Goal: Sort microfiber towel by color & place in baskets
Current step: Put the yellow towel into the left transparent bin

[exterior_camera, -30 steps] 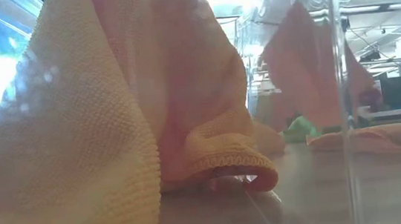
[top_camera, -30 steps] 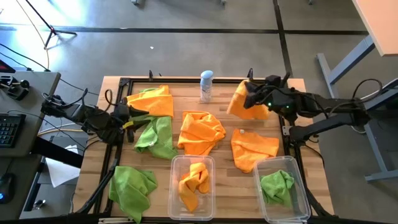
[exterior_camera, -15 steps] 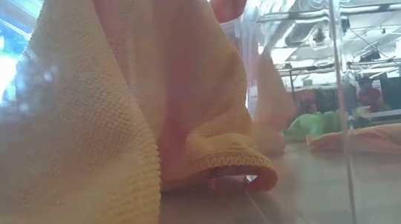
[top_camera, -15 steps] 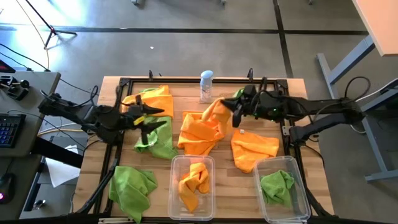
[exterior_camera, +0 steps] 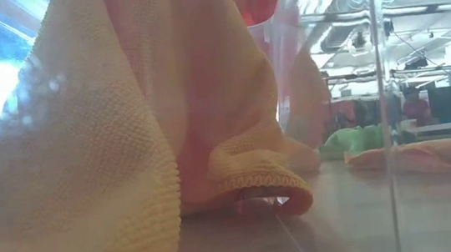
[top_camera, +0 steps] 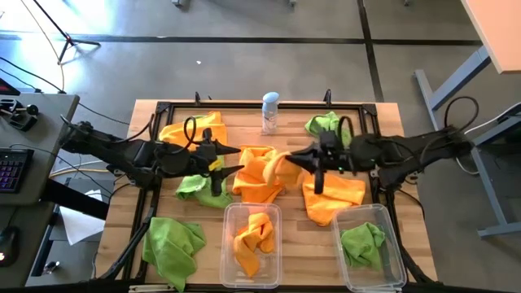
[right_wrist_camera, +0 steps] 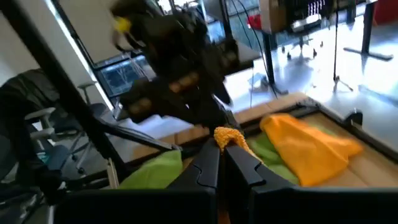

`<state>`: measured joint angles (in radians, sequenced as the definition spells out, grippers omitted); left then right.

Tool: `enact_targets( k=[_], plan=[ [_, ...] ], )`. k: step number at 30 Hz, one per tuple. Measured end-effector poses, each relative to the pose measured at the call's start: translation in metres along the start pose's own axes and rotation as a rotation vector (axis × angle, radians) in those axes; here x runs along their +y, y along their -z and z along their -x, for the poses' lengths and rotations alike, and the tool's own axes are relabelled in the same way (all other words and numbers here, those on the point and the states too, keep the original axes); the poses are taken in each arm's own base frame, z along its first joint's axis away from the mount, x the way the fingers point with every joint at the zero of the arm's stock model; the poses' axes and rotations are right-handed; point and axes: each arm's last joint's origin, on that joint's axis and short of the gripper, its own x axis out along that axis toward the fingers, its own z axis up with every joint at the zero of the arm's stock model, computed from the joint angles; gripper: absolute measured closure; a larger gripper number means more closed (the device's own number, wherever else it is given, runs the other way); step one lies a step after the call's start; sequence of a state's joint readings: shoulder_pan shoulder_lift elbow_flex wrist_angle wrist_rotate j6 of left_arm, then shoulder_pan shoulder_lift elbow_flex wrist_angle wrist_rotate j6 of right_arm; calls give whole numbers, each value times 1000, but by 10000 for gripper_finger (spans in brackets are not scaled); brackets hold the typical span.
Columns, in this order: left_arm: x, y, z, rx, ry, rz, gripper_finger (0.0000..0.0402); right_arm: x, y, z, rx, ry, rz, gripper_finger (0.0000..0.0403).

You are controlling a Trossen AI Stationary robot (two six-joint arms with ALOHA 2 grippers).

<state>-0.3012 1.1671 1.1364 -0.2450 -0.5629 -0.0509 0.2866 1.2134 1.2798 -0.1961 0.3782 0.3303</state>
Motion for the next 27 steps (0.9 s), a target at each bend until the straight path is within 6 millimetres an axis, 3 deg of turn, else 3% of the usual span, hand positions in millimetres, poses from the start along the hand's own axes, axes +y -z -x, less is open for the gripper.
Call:
enact_targets(
  k=[8,19,27],
  plan=[
    [7,6,10,73,-9,88,217,44,-26,8,-68,-95,83,403],
    [5,15,39,183,84,101,308,111,-49,-21,-53,-169,135,403],
    [12,21,70,254,130,88,325,169,-51,-30,-63,-107,141,403]
  ],
)
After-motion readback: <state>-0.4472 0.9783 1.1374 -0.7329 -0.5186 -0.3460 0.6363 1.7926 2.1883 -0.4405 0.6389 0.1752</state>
